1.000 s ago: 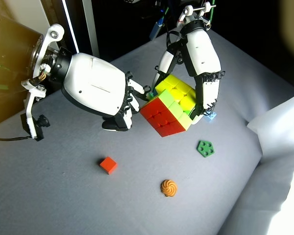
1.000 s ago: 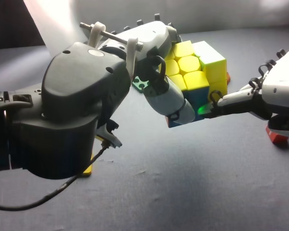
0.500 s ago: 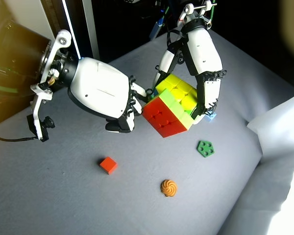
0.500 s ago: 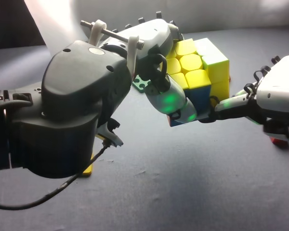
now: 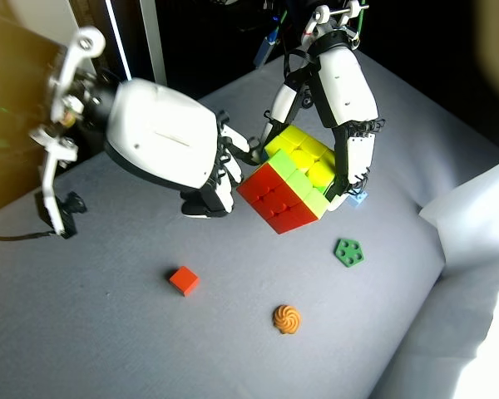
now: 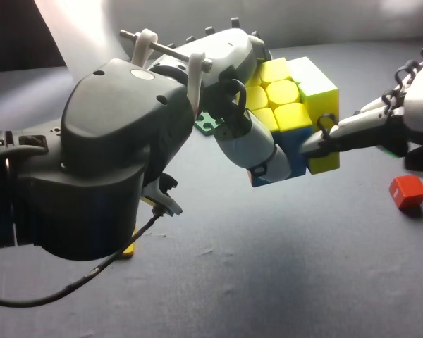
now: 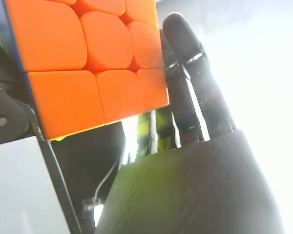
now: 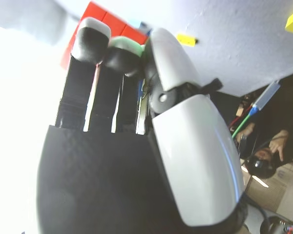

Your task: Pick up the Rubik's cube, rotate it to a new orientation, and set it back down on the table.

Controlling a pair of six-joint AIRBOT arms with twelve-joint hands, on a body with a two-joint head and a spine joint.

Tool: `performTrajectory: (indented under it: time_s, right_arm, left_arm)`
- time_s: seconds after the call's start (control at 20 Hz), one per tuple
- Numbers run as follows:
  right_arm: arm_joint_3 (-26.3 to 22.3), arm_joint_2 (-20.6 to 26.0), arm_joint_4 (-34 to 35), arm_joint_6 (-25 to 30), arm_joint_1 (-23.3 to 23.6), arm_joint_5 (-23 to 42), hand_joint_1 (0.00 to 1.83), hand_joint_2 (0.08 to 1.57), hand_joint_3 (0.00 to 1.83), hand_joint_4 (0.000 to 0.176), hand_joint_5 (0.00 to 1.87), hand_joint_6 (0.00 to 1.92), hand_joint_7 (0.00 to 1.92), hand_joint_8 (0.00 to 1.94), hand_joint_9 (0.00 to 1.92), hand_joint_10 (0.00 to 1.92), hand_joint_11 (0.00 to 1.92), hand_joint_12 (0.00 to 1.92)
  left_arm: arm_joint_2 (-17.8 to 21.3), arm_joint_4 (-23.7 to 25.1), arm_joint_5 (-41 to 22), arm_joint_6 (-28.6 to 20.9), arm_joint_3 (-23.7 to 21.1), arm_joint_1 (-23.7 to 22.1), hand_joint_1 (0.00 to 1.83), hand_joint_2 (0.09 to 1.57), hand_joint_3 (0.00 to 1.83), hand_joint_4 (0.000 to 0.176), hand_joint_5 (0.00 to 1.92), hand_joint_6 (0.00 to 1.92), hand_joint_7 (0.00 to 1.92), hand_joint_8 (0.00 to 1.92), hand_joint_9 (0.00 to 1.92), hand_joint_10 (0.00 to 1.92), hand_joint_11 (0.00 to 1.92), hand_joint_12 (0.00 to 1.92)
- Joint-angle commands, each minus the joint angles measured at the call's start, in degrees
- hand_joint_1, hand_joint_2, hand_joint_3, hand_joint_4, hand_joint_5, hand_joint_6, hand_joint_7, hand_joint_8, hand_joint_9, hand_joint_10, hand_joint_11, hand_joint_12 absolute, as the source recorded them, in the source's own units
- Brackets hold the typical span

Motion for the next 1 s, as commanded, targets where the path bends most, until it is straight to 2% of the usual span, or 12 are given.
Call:
performTrajectory:
  time_s: [0.0,0.1,0.15,0.25,0.3,0.4,0.5,0.6,0.75,0.95]
  right_arm:
    - [-0.2,0.4,0.9,0.1,1.0,-0.6,1.29,1.33,0.03,0.176,0.23,0.0,0.56,1.75,0.83,1.92,0.79,1.92]
    - [-0.2,1.7,0.9,0.1,1.4,-0.5,1.29,1.34,0.03,0.176,0.2,0.0,0.55,1.75,0.84,1.92,0.79,1.92]
    - [-0.2,2.5,0.9,0.1,1.5,-0.1,1.29,1.34,0.03,0.176,0.2,0.0,0.55,1.76,0.83,1.92,0.77,1.92]
    - [-0.2,4.0,0.9,0.1,1.6,0.9,1.29,1.33,0.03,0.176,0.23,0.01,0.56,1.74,0.83,1.92,0.74,1.92]
    - [-0.1,4.4,0.9,0.1,1.6,0.9,1.29,1.33,0.03,0.176,0.17,0.0,0.56,1.75,0.84,1.92,0.75,1.92]
    - [-0.1,4.9,0.9,0.1,1.1,0.4,1.28,1.34,0.04,0.176,0.16,0.01,0.54,1.77,0.87,1.92,0.79,1.92]
    - [0.0,5.0,0.9,0.1,1.1,0.3,1.29,1.33,0.03,0.176,0.18,0.01,0.56,1.75,0.84,1.92,0.75,1.92]
    - [0.0,5.0,0.9,0.1,0.9,0.3,1.27,1.36,0.04,0.176,0.08,0.0,0.51,1.82,0.87,1.92,0.8,1.92]
    - [0.0,4.7,0.9,0.1,0.2,-0.1,1.3,1.32,0.02,0.176,0.18,0.03,0.58,1.71,0.84,1.92,0.76,1.92]
    - [0.0,3.8,0.9,0.1,-2.4,-1.3,1.28,1.35,0.04,0.176,0.09,0.0,0.52,1.8,0.87,1.92,0.78,1.92]
  left_arm:
    - [0.0,4.7,-0.6,-0.5,-0.1,-1.3,1.37,1.15,0.0,0.0,0.88,0.97,0.95,1.14,0.79,1.37,0.51,1.23]
    - [0.0,4.7,-0.6,-0.5,-0.1,-1.3,1.36,1.16,0.0,0.0,0.82,1.07,0.92,1.18,0.79,1.36,0.53,1.22]
    - [0.0,4.7,-0.6,-0.5,-0.1,-1.3,1.37,1.15,0.0,0.0,0.84,1.05,0.94,1.14,0.82,1.34,0.57,1.21]
    - [0.0,4.7,-0.6,-0.4,-0.1,-1.3,1.37,1.16,0.0,0.0,0.85,1.02,0.92,1.17,0.8,1.35,0.55,1.2]
    - [0.0,4.7,-0.6,-0.4,-0.1,-1.3,1.36,1.16,0.0,0.0,0.84,1.04,0.9,1.2,0.78,1.39,0.5,1.21]
    - [0.0,4.7,-0.6,-0.4,-0.1,-1.3,1.36,1.16,0.0,0.0,0.84,1.03,0.92,1.17,0.79,1.38,0.53,1.23]
    - [0.0,4.7,-0.6,-0.4,-0.1,-1.3,1.37,1.15,0.0,0.0,0.86,1.0,0.95,1.12,0.8,1.37,0.53,1.25]
    - [0.0,4.7,-0.6,-0.4,-0.1,-1.4,1.36,1.16,0.0,0.0,0.84,1.02,0.92,1.16,0.77,1.41,0.49,1.26]
    - [0.0,4.7,-0.6,-0.4,-0.1,-1.4,1.36,1.16,0.0,0.0,0.85,1.01,0.92,1.17,0.77,1.4,0.49,1.25]
    - [0.0,4.7,-0.6,-0.4,-0.1,-1.4,1.36,1.17,0.0,0.0,0.83,1.04,0.92,1.18,0.77,1.41,0.5,1.27]
